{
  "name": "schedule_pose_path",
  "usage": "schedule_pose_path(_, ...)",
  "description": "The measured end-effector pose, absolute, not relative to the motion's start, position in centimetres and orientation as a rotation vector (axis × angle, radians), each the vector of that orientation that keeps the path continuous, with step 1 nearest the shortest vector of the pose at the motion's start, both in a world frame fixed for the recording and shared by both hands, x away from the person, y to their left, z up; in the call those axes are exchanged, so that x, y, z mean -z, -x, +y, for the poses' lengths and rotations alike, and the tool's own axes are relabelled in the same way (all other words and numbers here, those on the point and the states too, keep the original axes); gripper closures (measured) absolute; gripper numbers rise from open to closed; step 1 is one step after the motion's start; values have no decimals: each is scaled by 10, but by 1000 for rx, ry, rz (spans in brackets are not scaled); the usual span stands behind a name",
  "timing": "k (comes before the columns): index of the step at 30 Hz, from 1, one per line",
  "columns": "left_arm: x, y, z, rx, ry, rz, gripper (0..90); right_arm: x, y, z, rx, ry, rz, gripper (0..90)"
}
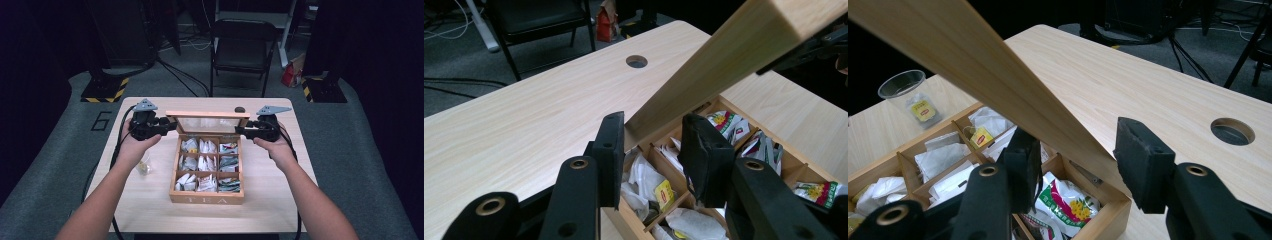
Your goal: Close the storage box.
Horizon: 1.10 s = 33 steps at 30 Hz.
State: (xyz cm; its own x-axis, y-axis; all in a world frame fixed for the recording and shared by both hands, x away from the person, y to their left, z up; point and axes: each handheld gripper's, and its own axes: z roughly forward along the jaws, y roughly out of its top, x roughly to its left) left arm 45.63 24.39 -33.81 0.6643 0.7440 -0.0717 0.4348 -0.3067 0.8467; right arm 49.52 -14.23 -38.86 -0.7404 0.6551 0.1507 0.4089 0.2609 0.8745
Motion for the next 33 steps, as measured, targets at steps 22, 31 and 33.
schedule_pose_path(22,349,-437,247,-410,-1959,896,621,378,-451,-149,-1414,-948,2260,496)
schedule_pose_path(31,353,-429,247,-413,-1974,886,620,363,-431,-149,-1442,-914,2230,526)
schedule_pose_path(33,354,-427,247,-411,-1975,887,620,362,-428,-150,-1437,-915,2232,534)
